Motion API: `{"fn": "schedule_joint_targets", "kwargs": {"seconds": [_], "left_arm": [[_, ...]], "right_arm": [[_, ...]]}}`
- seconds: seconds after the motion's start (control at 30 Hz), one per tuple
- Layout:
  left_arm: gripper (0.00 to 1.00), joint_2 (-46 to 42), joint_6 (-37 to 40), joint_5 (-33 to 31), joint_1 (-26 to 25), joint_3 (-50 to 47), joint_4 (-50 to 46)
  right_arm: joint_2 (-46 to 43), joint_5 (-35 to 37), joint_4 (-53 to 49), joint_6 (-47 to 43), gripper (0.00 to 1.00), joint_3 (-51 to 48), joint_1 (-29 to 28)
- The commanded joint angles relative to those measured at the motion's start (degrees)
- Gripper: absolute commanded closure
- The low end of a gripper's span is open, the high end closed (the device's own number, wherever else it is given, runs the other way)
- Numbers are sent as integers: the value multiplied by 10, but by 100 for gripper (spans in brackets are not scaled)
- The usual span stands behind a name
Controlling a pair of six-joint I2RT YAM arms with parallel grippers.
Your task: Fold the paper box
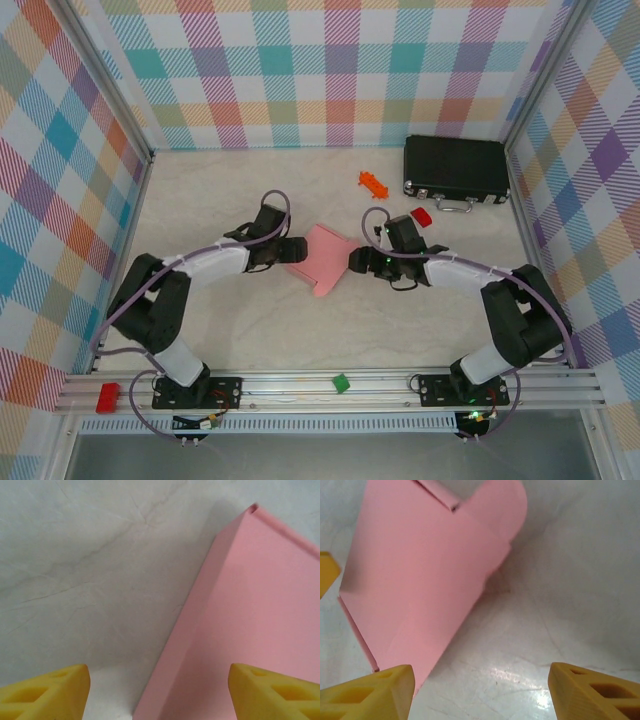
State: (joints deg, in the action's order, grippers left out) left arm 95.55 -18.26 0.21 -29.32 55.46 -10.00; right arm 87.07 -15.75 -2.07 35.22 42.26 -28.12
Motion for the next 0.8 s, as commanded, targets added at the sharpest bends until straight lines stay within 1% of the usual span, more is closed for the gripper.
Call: {"fn": "schedule_joint_targets", "kwargs": {"seconds": [0.0, 0.1, 0.23, 0.3, 0.4, 0.53, 0.6, 0.7, 0.77], "left_arm": [[30, 16, 36, 39, 2, 26, 7], [32, 25, 37, 42, 3, 25, 19], [47, 35, 28, 54, 3, 26, 15], [52, 29, 9, 63, 3, 18, 10], [56, 3, -43, 71, -1, -13, 15], [56, -49, -109, 85, -18, -71, 53], [56, -66, -124, 97, -21, -87, 66], [54, -91, -132, 100, -21, -96, 68], [51, -101, -128, 83, -21, -93, 57]], "right_arm": [[5, -53, 99, 53, 30, -12, -7], [19, -65, 130, 64, 30, -18, -14], [57, -78, 176, 82, 32, -13, -18], [76, -79, 186, 87, 33, -6, -18], [98, -71, 189, 89, 34, 7, -18], [120, -86, 187, 78, 37, 31, -18], [127, -90, 177, 70, 38, 42, -18], [132, -93, 153, 56, 38, 56, -18], [134, -96, 146, 53, 39, 60, -18]]}}
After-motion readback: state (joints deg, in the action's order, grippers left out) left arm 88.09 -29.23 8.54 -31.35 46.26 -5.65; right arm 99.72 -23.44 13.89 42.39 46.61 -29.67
